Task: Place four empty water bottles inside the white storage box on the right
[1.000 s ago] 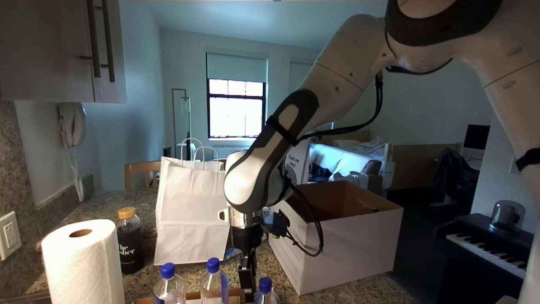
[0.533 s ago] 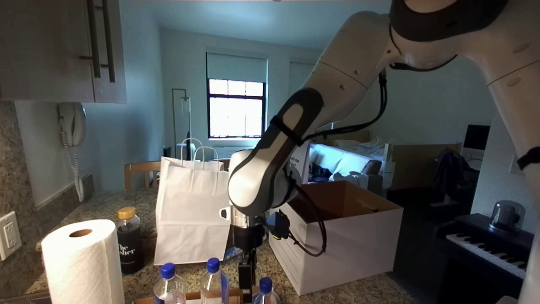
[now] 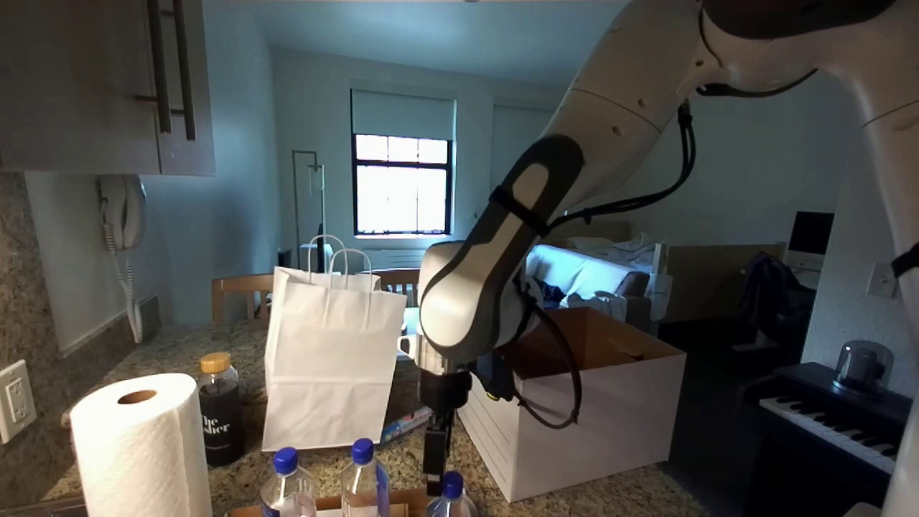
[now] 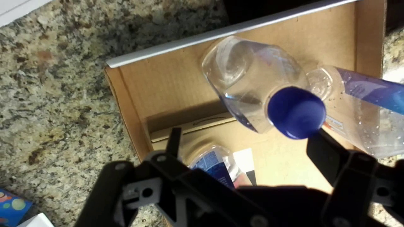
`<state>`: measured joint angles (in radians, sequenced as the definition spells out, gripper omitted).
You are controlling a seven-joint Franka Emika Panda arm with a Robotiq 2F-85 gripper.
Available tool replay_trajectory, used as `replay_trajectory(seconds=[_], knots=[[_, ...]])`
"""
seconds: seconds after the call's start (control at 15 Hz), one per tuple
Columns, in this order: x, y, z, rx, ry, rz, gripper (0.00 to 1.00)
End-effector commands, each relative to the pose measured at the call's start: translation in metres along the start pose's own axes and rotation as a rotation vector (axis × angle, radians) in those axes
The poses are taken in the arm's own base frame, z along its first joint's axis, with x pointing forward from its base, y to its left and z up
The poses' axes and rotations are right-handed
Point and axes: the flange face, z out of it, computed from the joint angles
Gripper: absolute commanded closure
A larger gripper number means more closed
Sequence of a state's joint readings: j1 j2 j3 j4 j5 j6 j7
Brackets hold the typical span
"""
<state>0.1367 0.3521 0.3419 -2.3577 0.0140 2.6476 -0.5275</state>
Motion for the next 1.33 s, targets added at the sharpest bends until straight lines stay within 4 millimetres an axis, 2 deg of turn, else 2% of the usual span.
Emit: replay_trajectory(seconds=[0.0,0.07,0.13,0.53,0.8,0.87,0.93,1.07,1.27], knots=[[-0.016,-0.008,-0.001,-0.001,0.0,0.023,0.0],[-0.017,-0.009,0.0,0.0,-0.002,0.02,0.09],[-0.018,-0.009,0.0,-0.004,0.002,0.021,0.26],[-0.019,-0.013,0.003,0.002,-0.001,0.018,0.67],[-0.019,-0.014,0.001,-0.005,0.003,0.016,0.89],[-0.019,-0.015,0.001,-0.005,0.002,0.015,0.58],[-0.019,-0.015,0.001,-0.005,0.002,0.014,0.51],[-0.02,-0.016,0.0,-0.008,0.007,0.014,0.45],[-0.021,-0.019,0.002,-0.009,0.009,0.01,0.27]])
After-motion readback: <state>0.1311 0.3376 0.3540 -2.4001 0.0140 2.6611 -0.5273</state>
